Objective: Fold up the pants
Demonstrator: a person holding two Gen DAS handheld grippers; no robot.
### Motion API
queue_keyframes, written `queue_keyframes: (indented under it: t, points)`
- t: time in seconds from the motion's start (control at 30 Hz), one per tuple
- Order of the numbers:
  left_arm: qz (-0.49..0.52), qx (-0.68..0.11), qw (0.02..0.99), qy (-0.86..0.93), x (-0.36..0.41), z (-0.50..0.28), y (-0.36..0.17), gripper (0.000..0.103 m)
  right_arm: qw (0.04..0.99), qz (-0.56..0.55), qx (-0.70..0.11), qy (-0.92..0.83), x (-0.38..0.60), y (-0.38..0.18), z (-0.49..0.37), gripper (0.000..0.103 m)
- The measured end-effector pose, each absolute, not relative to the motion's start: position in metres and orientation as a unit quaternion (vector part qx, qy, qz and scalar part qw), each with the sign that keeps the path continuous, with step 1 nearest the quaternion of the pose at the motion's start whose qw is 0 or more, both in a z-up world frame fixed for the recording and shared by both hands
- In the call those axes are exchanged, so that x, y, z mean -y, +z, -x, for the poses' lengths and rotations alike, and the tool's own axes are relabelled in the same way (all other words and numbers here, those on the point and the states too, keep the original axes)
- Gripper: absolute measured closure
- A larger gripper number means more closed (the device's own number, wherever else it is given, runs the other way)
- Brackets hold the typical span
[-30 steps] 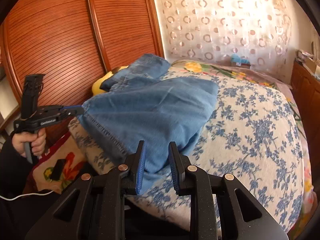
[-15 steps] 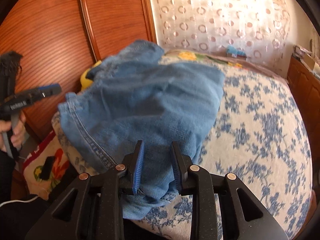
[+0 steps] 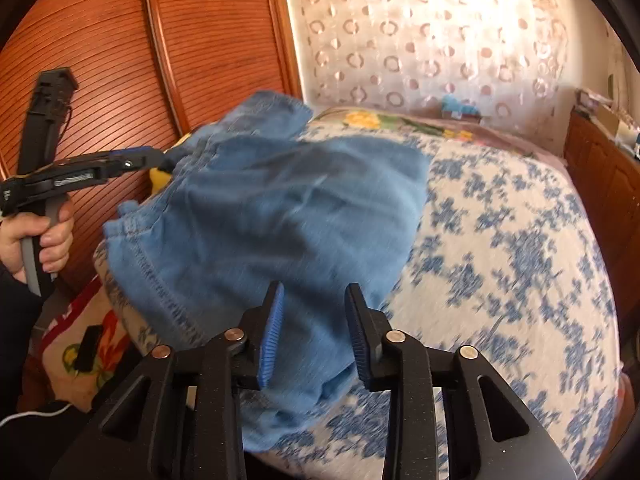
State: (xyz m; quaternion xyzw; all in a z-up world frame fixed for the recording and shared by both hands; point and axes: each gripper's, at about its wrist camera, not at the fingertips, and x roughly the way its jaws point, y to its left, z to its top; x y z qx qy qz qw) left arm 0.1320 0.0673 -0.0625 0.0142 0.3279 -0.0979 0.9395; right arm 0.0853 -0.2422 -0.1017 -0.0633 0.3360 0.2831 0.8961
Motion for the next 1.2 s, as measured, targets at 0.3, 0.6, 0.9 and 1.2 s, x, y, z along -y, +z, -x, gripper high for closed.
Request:
queue_keyframes:
  t: [0.3,0.6,0.9,1.2]
  points:
    - [-0.034,-0.358,0.928,-0.098,-0.057,-0.187,-0.078,0.059,0.901,0.061,-0.333,0.269,0.243,-0.105,-0.097,0.059]
    - [-0.055,-0.386,0.917,-0.085,-0.051,-0.210,-0.091,0.066,0.896,0.060,-0.345,0.272,0.240,-0.119,-0.099,0.057]
    - [-0.068,-0.366,0.924,-0.086,-0.047,-0.201,-0.083,0.091,0.894,0.049,-0.352,0.274,0.244,-0.125,-0.100,0.055]
    - [-0.047,-0.354,0.932,-0.056,-0.065,-0.208,-0.065,0.087,0.890,0.035,-0.357,0.282,0.244,-0.125,-0.103,0.055]
